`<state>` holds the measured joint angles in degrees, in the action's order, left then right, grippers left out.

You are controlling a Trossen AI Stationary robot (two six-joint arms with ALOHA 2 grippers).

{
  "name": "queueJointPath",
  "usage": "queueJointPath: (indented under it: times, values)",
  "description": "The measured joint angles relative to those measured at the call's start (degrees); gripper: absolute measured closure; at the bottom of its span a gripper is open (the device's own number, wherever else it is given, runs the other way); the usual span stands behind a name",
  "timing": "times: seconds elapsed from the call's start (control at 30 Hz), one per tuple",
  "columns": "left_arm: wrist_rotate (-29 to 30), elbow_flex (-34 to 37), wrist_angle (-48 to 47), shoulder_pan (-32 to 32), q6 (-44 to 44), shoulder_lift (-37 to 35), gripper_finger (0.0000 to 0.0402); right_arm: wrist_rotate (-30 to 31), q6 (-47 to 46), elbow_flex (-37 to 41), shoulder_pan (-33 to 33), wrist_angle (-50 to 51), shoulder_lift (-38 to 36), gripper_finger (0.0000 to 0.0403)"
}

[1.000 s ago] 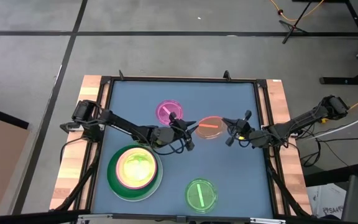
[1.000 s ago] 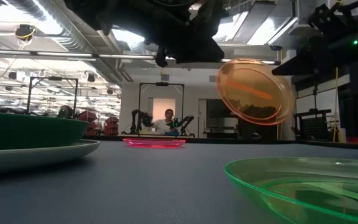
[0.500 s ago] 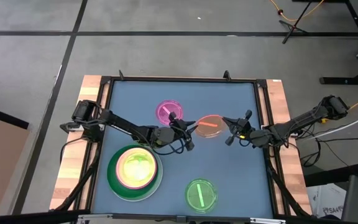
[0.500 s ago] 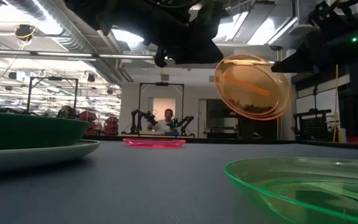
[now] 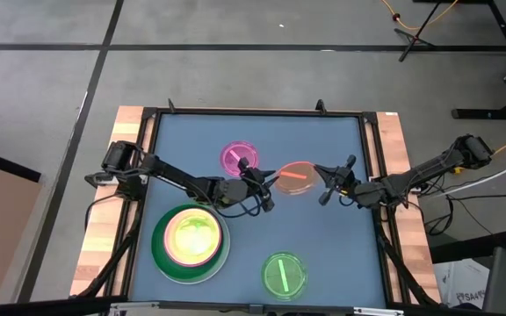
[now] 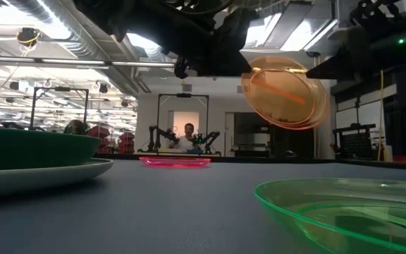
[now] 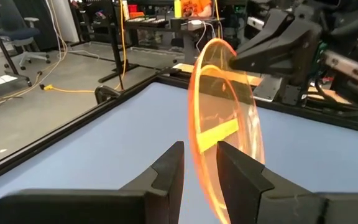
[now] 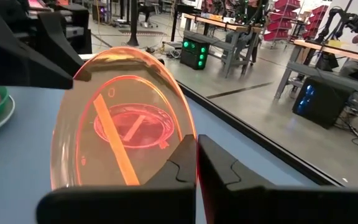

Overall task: Stack plastic plates
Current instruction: Stack the orange plate on top of the green plate

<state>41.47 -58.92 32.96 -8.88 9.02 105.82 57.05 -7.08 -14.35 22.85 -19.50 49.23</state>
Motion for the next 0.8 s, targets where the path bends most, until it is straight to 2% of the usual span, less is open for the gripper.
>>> queueJointPath:
  times: [0.5,0.67,0.8]
  values:
    - [-0.8,0.0,-1.7,1.7,3.1,0.0,0.0313,-0.7,0.1,0.0,0.0,-0.5,0.0,0.0403]
    - [-3.8,0.0,-1.7,2.3,3.2,0.0,0.0313,-0.7,0.1,0.0,0.0,-0.5,0.0,0.0403]
    - [-4.8,0.0,-2.5,2.4,6.6,0.0,0.0323,-0.7,0.1,0.0,0.0,-0.5,0.0,0.0403]
